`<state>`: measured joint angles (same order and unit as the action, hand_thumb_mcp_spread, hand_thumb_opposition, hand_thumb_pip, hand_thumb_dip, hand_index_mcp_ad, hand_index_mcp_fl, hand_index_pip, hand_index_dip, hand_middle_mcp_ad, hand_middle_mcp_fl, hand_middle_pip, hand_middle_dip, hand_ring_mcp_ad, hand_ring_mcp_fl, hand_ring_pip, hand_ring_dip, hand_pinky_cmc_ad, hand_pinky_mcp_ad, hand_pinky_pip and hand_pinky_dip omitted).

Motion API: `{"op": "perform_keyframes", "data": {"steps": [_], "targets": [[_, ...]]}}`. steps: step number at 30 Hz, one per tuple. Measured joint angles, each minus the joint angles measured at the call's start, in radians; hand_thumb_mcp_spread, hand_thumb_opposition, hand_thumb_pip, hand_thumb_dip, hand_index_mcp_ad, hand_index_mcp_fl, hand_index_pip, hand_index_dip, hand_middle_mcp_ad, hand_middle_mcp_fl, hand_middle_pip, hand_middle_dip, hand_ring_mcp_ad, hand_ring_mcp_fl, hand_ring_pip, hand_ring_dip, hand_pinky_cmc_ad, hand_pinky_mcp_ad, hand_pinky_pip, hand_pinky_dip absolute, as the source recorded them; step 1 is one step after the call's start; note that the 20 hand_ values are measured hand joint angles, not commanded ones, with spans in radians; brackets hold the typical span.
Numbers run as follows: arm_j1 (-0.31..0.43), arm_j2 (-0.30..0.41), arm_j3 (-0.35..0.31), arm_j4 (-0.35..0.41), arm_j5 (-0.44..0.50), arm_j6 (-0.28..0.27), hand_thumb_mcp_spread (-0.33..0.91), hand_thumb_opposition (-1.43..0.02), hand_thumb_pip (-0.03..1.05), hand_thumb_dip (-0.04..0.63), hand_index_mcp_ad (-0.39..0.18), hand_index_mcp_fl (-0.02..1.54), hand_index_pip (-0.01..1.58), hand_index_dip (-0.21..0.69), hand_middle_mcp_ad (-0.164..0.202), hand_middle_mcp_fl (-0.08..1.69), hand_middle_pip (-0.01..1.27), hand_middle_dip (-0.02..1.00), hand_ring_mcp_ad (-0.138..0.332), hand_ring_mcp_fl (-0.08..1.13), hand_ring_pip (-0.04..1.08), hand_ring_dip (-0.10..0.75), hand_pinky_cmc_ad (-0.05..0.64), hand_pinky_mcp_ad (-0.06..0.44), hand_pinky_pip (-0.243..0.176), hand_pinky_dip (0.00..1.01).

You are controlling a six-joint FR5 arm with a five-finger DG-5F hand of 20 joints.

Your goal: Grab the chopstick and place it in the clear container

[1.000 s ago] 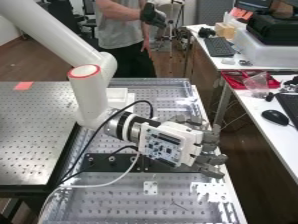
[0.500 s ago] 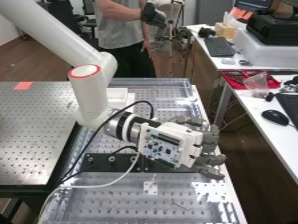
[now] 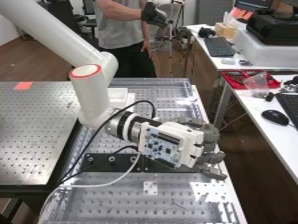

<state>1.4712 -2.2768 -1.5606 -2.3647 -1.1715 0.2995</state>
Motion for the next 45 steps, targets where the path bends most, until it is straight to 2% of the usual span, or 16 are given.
{"op": "perform_keyframes", "data": {"steps": [5, 8, 12, 15, 18, 25, 31, 38, 45], "targets": [[0.0, 0.0, 0.006, -0.013, -0.013, -0.004, 0.61, -0.96, 0.54, 0.316, -0.089, 0.6, 1.4, 0.016, 0.082, 0.85, 0.84, 0.66, 0.182, 0.74, 0.1, 0.562, 0.342, 0.157, -0.003, 0.18], [-0.001, 0.0, 0.008, -0.019, -0.023, -0.002, 0.61, -0.96, 0.54, 0.316, -0.089, 0.61, 1.4, 0.016, 0.082, 0.85, 0.83, 0.66, 0.171, 0.74, 0.1, 0.562, 0.358, 0.161, 0.012, 0.18], [-0.001, 0.002, 0.008, -0.025, -0.018, -0.003, 0.6, -0.97, 0.54, 0.316, -0.091, 0.6, 1.4, 0.014, 0.079, 0.83, 0.82, 0.65, 0.173, 0.7, 0.1, 0.559, 0.358, 0.164, 0.012, 0.18], [-0.001, 0.002, 0.007, -0.03, -0.015, 0.001, 0.59, -0.97, 0.58, 0.314, -0.093, 0.57, 1.4, 0.017, 0.082, 0.82, 0.82, 0.66, 0.173, 0.69, 0.1, 0.559, 0.358, 0.166, 0.012, 0.18], [-0.002, 0.003, 0.007, -0.036, -0.02, 0.003, 0.57, -0.97, 0.66, 0.319, -0.093, 0.51, 1.37, 0.026, 0.082, 0.78, 0.81, 0.66, 0.171, 0.66, 0.1, 0.559, 0.354, 0.169, 0.012, 0.18], [-0.003, 0.004, 0.003, -0.043, -0.025, 0.005, 0.53, -0.91, 0.67, 0.319, -0.093, 0.42, 1.27, 0.014, 0.082, 0.72, 0.79, 0.66, 0.169, 0.61, 0.09, 0.557, 0.346, 0.166, 0.012, 0.18], [-0.002, 0.008, -0.008, -0.039, -0.022, 0.008, 0.52, -0.9, 0.7, 0.323, -0.093, 0.39, 1.26, 0.012, 0.082, 0.71, 0.79, 0.65, 0.169, 0.59, 0.1, 0.552, 0.346, 0.166, 0.014, 0.18], [0.0, 0.015, -0.021, -0.035, -0.016, 0.015, 0.51, -0.88, 0.71, 0.321, -0.089, 0.39, 1.24, 0.0, 0.082, 0.68, 0.79, 0.65, 0.173, 0.58, 0.12, 0.536, 0.311, 0.166, 0.016, 0.18], [0.002, 0.02, -0.029, -0.028, -0.012, 0.02, 0.51, -0.88, 0.71, 0.325, -0.093, 0.37, 1.24, -0.003, 0.082, 0.68, 0.79, 0.65, 0.171, 0.58, 0.12, 0.536, 0.316, 0.166, 0.017, 0.18]]}}
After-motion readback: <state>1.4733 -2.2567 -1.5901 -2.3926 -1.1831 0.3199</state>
